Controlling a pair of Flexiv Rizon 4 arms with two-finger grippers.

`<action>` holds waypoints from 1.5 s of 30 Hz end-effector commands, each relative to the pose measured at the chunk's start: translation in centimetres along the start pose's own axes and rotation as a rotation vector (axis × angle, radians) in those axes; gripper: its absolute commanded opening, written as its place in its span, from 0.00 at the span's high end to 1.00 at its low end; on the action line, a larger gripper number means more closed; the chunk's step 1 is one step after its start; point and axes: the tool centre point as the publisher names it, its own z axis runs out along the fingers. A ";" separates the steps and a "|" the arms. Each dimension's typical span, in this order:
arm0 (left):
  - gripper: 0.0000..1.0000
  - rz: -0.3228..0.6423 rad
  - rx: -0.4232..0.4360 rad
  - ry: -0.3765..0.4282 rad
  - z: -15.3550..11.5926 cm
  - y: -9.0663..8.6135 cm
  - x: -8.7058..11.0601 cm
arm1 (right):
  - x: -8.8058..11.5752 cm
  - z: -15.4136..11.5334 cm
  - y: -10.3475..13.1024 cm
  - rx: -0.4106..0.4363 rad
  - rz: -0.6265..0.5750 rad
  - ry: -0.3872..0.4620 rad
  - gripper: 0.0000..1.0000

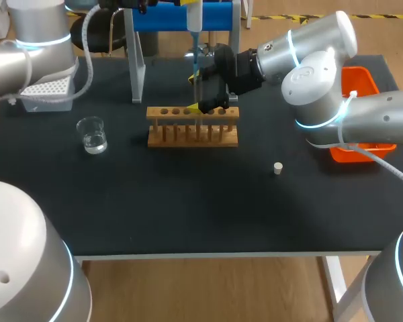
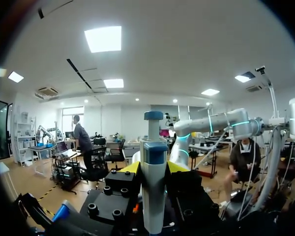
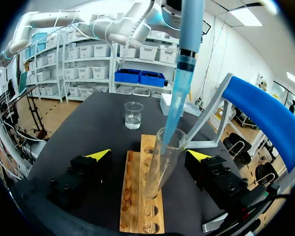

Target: Invert the test tube, pick up the pipette, mount the tip to pipette, aspirate from beaker and dispense into the tube, eject the tip, return the pipette, and cap with the stopper.

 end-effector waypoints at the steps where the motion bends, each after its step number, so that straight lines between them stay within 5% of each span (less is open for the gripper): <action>1: 1.00 0.006 -0.011 0.000 -0.1 -0.5 -0.2 | 0.1 -0.1 0.0 0.001 0.000 0.000 0.00; 25: 1.00 0.032 0.043 0.050 0.8 -0.9 -0.4 | 0.1 -0.1 0.0 0.001 0.000 0.000 0.00; 45: 1.00 0.065 -0.005 0.076 0.6 -0.5 0.1 | 0.1 -0.1 0.0 0.001 0.000 0.000 0.00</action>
